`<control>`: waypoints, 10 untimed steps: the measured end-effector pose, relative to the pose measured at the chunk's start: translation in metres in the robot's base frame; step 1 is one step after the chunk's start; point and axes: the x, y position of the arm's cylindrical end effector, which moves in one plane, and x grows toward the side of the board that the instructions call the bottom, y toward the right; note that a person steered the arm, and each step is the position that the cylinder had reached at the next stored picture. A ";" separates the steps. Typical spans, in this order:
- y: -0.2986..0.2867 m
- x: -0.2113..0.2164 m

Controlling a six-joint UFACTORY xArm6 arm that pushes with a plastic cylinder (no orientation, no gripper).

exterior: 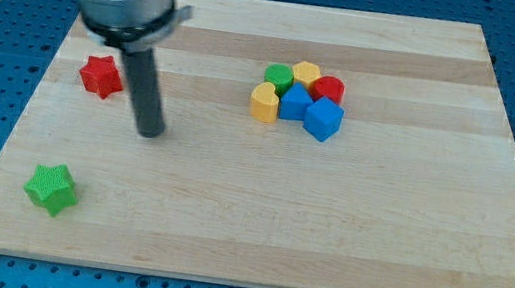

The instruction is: Push the red star bit a down

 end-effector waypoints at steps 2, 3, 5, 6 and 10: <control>-0.110 -0.001; -0.139 -0.013; -0.137 -0.075; -0.117 -0.086; -0.001 -0.042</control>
